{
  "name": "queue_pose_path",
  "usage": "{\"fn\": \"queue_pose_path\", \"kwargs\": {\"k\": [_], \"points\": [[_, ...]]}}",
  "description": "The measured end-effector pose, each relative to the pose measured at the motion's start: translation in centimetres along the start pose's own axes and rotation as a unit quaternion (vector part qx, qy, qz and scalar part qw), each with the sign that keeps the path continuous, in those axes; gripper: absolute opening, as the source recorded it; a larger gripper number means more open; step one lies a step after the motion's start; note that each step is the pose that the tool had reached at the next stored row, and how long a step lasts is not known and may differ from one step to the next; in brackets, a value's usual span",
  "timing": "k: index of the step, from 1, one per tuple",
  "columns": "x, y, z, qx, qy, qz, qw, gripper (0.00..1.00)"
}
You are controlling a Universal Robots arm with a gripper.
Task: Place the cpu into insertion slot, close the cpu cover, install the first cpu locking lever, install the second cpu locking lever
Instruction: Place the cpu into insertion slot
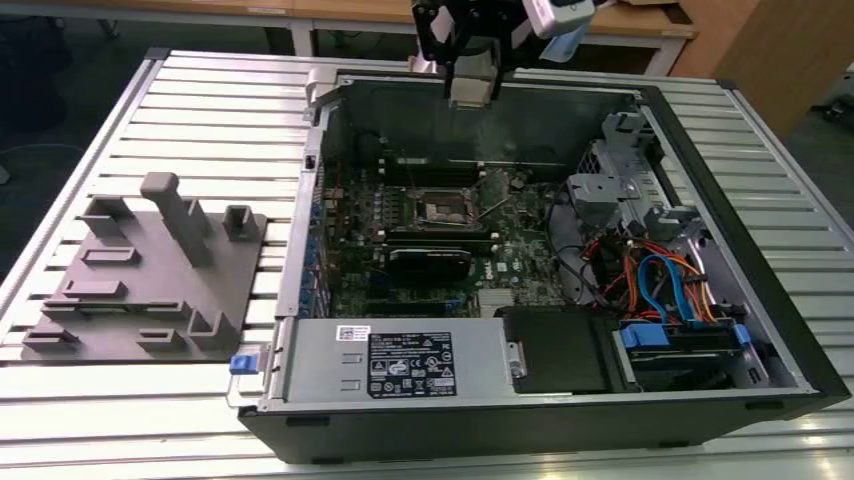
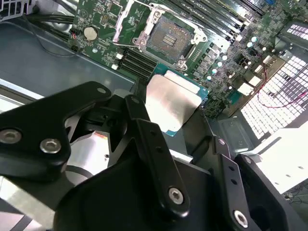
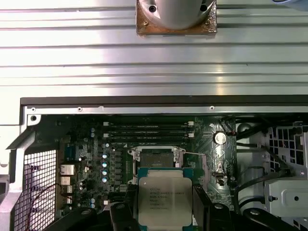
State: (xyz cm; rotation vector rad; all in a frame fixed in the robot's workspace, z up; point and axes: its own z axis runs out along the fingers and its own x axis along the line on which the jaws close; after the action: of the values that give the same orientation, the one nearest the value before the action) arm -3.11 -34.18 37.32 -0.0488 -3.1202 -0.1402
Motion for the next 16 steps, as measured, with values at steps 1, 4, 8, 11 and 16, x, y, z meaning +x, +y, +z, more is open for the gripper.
{"fn": "queue_pose_path", "kwargs": {"k": [1,4,8,11,16], "points": [[0.00,0.00,0.00,-0.0001,-0.0004,0.005,1.0000,0.54],[0.00,0.00,0.01,-0.0004,-0.0022,0.025,0.9997,0.54],[0.00,0.00,0.02,-0.0005,-0.0023,0.026,0.9997,0.54],[0.00,0.00,0.02,-0.0005,-0.0023,0.026,0.9997,0.54],[0.00,0.00,0.02,-0.0005,-0.0026,0.030,0.9996,0.54]]}}
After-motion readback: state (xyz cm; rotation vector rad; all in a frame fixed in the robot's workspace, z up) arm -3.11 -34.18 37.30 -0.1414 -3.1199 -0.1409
